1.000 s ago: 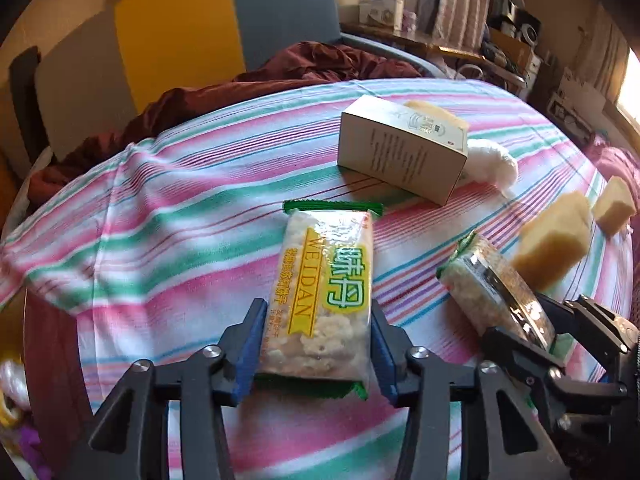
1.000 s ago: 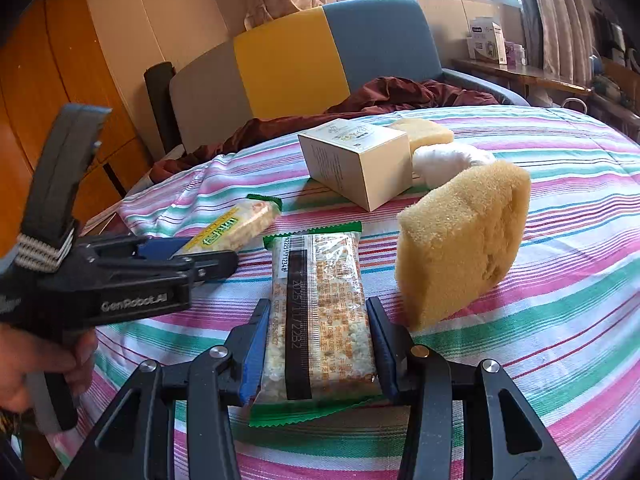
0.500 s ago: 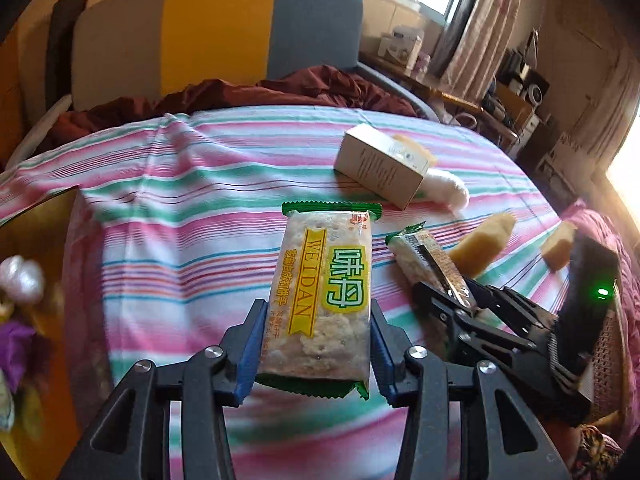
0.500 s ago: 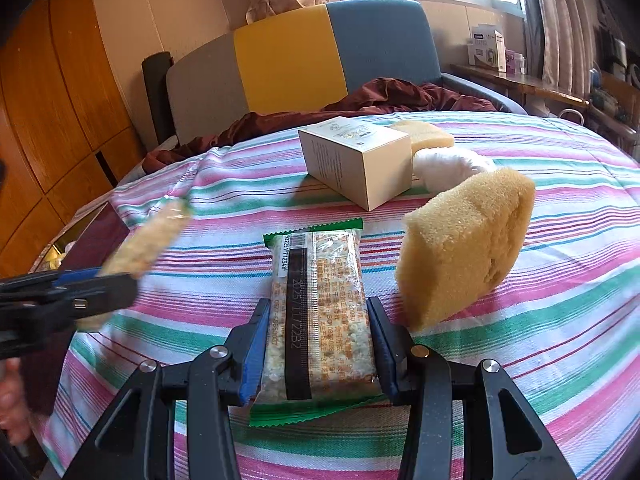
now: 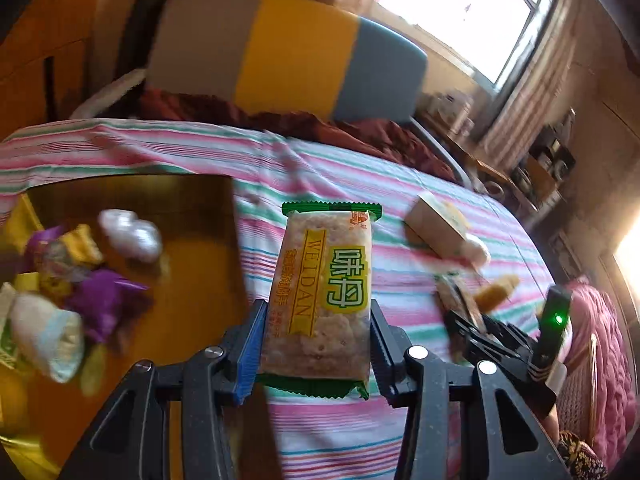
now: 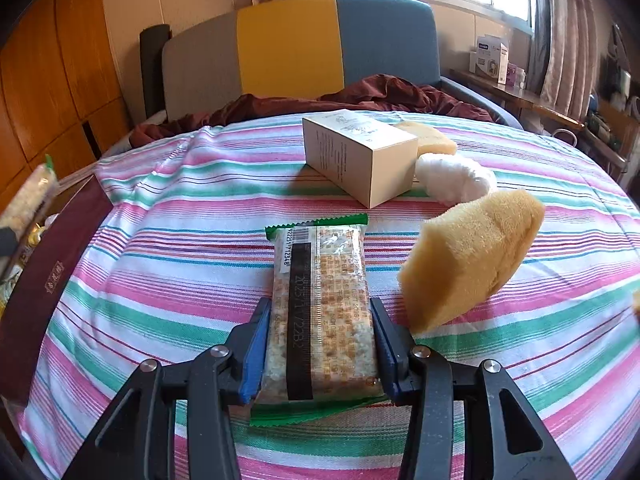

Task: Organize objects
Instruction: 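Carry the WEIDAN packet into the gold tray and open the left gripper while the right gripper carries its packet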

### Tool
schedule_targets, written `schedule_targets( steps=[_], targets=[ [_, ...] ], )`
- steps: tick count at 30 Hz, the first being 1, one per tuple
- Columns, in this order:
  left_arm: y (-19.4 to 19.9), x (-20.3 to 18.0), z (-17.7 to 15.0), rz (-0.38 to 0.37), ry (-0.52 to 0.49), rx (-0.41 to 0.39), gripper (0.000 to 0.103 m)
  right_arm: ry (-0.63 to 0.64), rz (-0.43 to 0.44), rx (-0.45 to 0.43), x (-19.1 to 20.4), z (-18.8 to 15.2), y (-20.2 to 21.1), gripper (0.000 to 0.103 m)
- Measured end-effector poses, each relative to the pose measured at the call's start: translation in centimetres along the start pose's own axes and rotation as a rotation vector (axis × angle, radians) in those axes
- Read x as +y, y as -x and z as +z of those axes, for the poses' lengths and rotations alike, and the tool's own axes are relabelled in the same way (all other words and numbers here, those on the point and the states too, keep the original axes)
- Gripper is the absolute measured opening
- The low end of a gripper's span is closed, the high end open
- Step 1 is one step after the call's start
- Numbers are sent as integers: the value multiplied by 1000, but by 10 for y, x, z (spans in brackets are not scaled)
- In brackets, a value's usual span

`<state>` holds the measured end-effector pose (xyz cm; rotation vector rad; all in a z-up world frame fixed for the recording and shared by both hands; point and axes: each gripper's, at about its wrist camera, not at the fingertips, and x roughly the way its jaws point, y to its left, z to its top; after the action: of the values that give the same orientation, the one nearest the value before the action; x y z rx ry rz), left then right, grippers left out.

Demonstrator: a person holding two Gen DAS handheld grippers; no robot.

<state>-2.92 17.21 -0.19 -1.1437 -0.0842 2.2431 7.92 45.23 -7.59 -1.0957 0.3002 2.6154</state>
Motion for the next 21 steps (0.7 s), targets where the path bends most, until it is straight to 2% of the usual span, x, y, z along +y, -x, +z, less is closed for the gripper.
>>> schedule_targets(
  steps=[2, 7, 13, 18, 21],
  targets=[
    [0, 15, 3, 22, 30, 4, 48, -30, 5, 7, -2, 2, 0, 47],
    [-8, 48, 7, 14, 116, 43, 48, -140, 68, 0, 0, 9, 7, 46],
    [-31, 74, 15, 31, 166, 111, 48, -81, 113, -49, 37, 23, 27, 46],
    [-49, 87, 23, 97, 165, 177, 48, -55, 169, -67, 63, 32, 39, 46],
    [-56, 95, 27, 123, 184, 190, 48, -53, 208, -72, 77, 34, 44, 46]
  ],
)
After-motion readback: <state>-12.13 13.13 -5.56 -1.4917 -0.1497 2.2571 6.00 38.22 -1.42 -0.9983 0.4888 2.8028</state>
